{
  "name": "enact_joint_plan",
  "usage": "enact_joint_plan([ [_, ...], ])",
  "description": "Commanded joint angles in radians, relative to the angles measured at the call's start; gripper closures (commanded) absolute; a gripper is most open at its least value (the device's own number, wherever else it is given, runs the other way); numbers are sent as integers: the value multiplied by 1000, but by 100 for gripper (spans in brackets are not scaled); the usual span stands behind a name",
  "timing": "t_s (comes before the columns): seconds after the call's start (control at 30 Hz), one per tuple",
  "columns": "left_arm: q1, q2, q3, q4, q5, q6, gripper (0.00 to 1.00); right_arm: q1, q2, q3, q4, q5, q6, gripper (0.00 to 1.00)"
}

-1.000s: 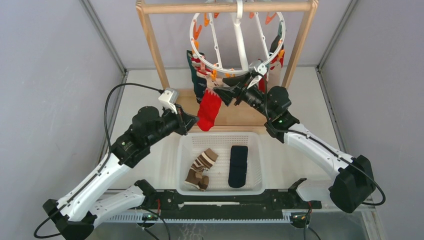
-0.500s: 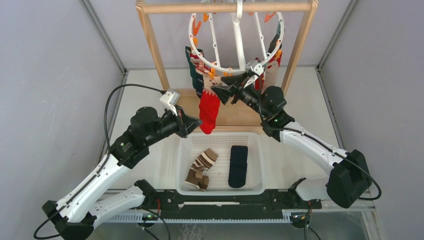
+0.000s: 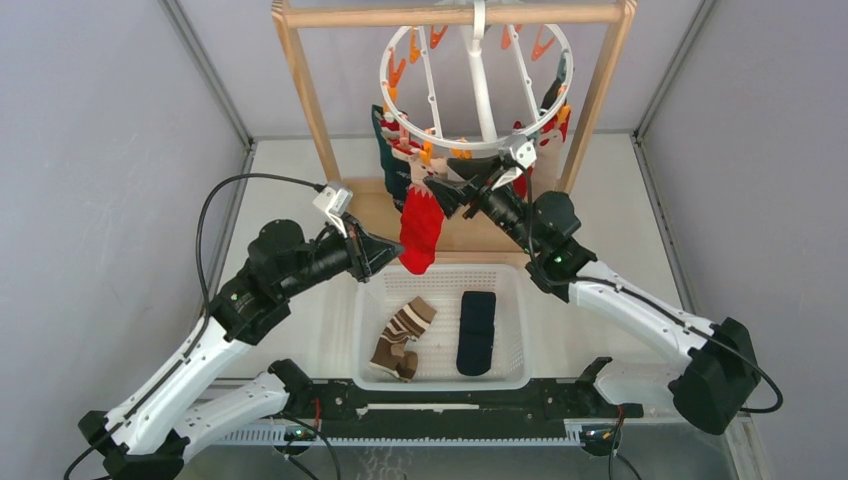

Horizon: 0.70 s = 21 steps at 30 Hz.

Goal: Remove the socks clipped to the hanger
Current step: Remove the sock from the hanger.

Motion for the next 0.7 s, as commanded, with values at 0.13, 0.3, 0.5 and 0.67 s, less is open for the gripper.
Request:
enact_joint_plan([
  [0.13,-42,-17,-10,26,10,-13,100,34,-112,-65,-13,181,-27,32],
  [0.3,-83,-13,2,15,-13,-10,100,12,-112,-66,0,161,-28,34],
  [0.5,-130,-9,17,5,-41,-9,100,-21,-106,-65,18,101,0,38],
  [0.67,-156,0,26,2,-54,-9,100,-22,-110,-66,6,95,2,40],
])
